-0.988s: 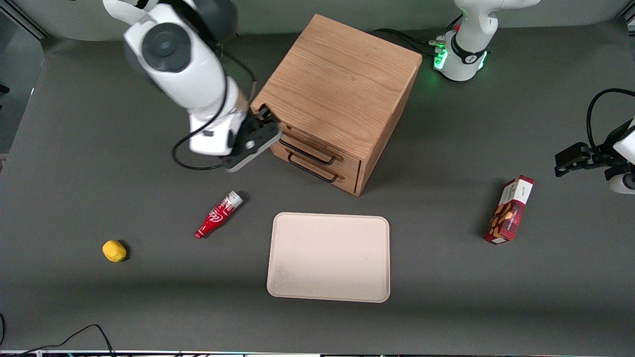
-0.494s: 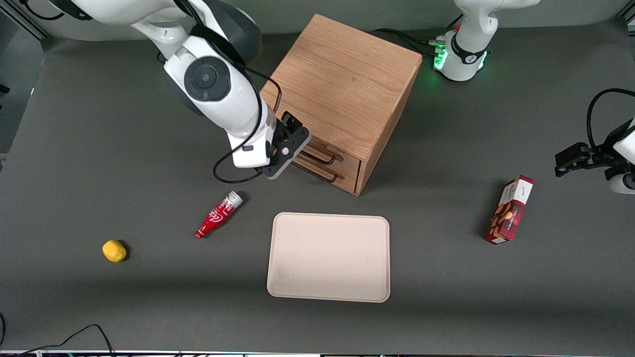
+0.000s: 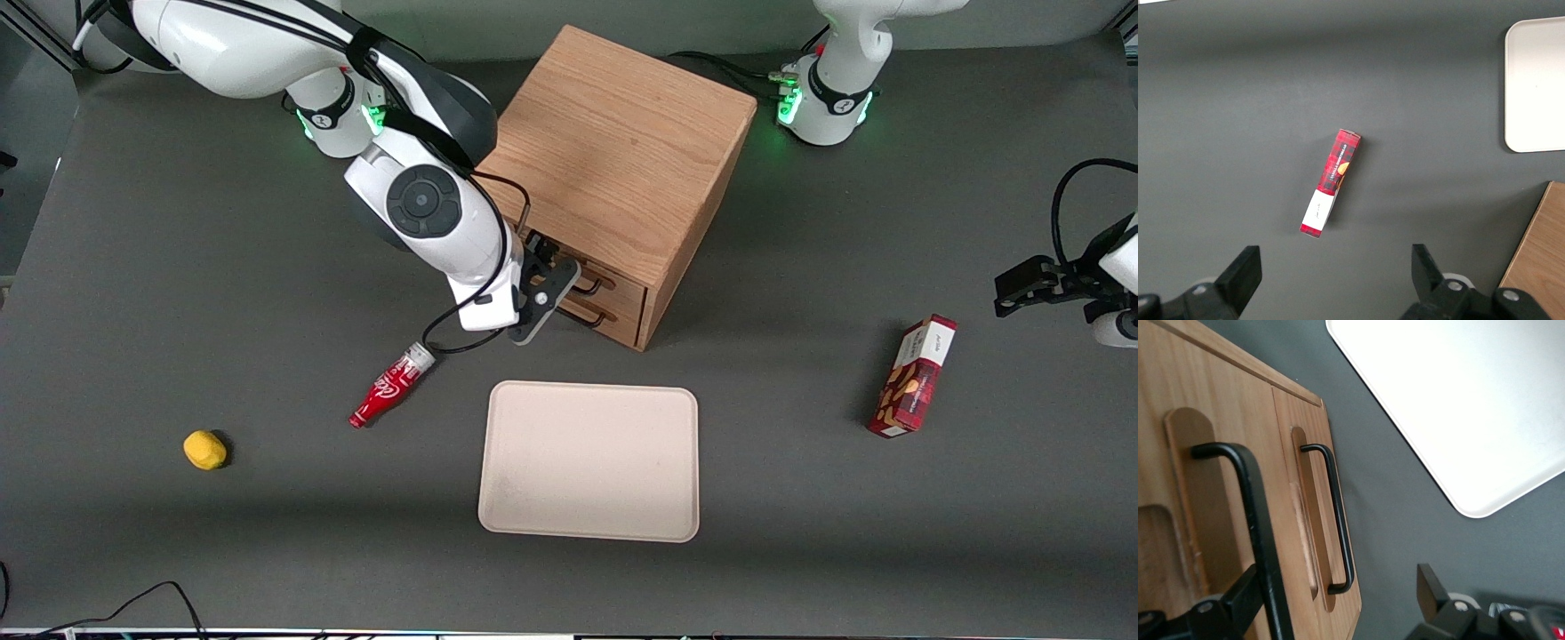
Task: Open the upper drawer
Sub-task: 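Hook the right gripper onto the black handle of the upper drawer, then pull the upper drawer outward from the cabinet with the right gripper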
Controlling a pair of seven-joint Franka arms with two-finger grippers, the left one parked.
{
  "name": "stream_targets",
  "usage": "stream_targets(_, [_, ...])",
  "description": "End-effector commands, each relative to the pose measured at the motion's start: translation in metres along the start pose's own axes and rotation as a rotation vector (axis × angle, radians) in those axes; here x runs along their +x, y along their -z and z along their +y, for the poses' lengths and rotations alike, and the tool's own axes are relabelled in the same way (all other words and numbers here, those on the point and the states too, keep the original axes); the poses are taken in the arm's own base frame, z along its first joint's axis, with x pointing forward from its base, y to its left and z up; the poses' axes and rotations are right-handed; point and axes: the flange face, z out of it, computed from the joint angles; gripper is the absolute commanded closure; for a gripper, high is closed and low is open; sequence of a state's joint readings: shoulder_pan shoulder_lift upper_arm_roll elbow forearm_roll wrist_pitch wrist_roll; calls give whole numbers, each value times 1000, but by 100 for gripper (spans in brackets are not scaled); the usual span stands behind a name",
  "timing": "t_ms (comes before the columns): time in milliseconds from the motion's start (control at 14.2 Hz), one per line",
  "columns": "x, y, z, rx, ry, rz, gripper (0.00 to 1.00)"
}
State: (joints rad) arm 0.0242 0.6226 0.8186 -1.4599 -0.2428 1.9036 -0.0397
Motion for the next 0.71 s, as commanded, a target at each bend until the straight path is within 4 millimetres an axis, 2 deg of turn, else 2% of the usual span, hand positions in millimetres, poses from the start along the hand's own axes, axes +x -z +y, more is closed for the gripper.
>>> stream_targets(0, [5,-10,5,-10,19,13,0])
stream_targets(282, [3,-10,28,-22,45,21,0])
stream_targets(424, [-1,-12,52,-43,32,13,0])
stream_targets(635, [-3,5,100,-91,27,59,0])
